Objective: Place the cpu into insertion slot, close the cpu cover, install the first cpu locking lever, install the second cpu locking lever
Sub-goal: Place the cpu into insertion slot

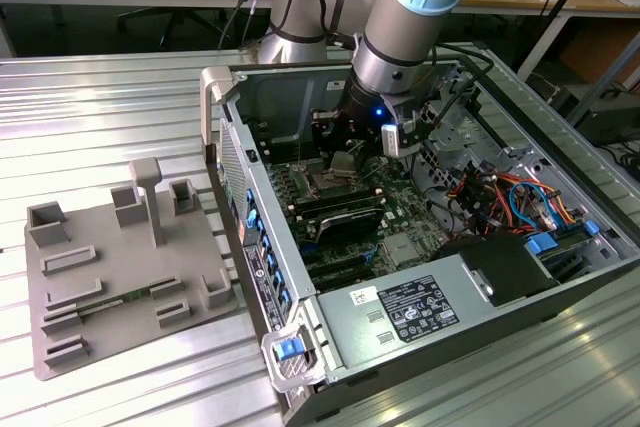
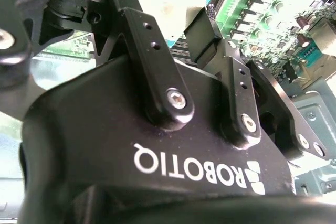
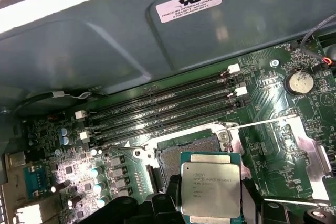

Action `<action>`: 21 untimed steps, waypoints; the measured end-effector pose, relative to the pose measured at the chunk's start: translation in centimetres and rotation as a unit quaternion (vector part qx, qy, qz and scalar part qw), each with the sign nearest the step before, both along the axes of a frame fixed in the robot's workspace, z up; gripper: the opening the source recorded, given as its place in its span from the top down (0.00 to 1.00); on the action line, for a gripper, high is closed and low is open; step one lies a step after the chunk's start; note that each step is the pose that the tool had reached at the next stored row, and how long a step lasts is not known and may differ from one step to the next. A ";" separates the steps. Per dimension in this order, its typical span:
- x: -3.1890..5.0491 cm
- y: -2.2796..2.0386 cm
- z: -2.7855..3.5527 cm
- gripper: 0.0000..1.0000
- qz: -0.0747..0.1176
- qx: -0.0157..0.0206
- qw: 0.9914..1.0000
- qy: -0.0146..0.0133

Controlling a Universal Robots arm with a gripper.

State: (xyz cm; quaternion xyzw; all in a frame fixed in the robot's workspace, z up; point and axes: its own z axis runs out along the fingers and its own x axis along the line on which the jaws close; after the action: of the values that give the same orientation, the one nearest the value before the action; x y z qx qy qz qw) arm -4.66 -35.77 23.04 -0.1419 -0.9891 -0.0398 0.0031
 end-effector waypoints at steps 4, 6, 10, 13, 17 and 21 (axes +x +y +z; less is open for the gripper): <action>0.00 0.00 -0.02 0.45 -0.004 0.000 1.000 0.000; 0.00 0.00 -0.05 0.45 -0.008 -0.001 1.000 0.000; 0.00 0.00 -0.07 0.45 -0.012 -0.001 1.000 0.000; 0.00 0.00 -0.09 0.45 -0.016 -0.001 1.000 0.000; 0.00 0.00 -0.12 0.45 -0.020 -0.002 1.000 0.000; 0.00 0.00 -0.15 0.45 -0.024 -0.002 1.000 0.000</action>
State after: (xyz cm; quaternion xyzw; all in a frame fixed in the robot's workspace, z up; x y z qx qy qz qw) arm -4.66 -35.77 22.88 -0.1653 -0.9855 -0.0379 0.0019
